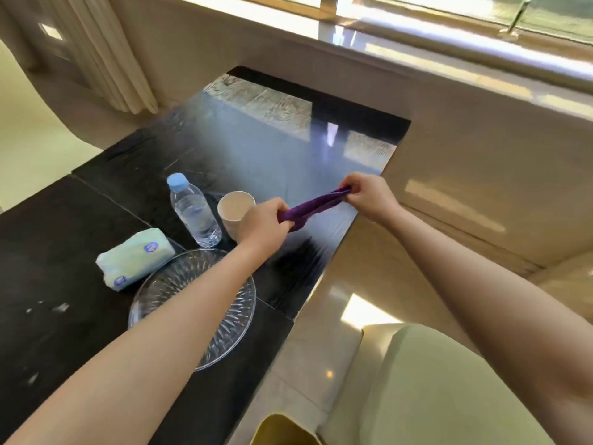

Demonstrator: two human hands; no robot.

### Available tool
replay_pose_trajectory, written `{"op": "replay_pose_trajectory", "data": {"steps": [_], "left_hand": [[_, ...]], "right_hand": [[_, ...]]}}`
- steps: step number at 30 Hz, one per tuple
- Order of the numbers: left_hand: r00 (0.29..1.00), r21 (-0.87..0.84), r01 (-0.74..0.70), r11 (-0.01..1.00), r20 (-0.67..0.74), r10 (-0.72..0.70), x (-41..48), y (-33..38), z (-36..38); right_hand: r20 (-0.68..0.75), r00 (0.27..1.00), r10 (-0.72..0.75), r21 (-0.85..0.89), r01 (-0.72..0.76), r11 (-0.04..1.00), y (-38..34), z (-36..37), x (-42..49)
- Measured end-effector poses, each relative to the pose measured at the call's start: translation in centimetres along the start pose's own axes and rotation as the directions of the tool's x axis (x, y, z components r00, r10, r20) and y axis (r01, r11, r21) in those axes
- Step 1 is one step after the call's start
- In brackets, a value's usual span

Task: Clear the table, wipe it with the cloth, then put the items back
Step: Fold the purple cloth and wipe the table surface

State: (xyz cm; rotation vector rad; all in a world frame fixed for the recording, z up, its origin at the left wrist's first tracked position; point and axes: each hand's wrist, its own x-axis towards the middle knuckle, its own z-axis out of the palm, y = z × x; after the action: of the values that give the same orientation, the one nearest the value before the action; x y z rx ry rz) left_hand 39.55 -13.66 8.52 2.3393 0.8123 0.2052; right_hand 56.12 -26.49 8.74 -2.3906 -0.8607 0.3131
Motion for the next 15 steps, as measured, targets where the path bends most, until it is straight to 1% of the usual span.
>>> {"op": "replay_pose_trajectory", "data": {"steps": [2,5,7,9,11,13,15], "left_hand": [[0.998,0.013,0.064,0.998,0.000,-0.064,-1.1,-1.5,3.8],[0.983,-0.035,0.178,0.983,0.053,-0.176,-3.7,-3.8,8.7],[0.972,-0.080,0.225,0.971,0.090,-0.218,-5.0,-4.4,10.6],[0.964,-0.123,0.261,0.957,0.086,-0.252,-5.3,-4.4,11.4],[0.954,-0.208,0.299,0.931,0.065,-0.292,-4.6,-4.5,11.4],[0.941,-0.279,0.335,0.900,0.049,-0.335,-3.2,-4.9,11.2],[0.917,-0.348,0.381,0.856,0.027,-0.398,-1.6,-5.8,10.8]], "right_hand": [[0.067,0.998,0.018,0.040,-0.021,0.999,3.2,3.1,0.3],[0.234,0.971,0.042,0.045,-0.053,0.998,7.3,6.6,-0.9],[0.344,0.939,0.030,0.051,-0.050,0.997,9.0,7.2,-1.4],[0.432,0.902,0.025,0.081,-0.067,0.994,10.0,6.9,-1.0],[0.443,0.896,0.027,0.141,-0.099,0.985,10.0,6.6,-0.1],[0.385,0.922,0.025,0.175,-0.099,0.980,9.3,7.1,1.1],[0.313,0.950,0.018,0.150,-0.068,0.986,8.3,8.4,2.4]]}}
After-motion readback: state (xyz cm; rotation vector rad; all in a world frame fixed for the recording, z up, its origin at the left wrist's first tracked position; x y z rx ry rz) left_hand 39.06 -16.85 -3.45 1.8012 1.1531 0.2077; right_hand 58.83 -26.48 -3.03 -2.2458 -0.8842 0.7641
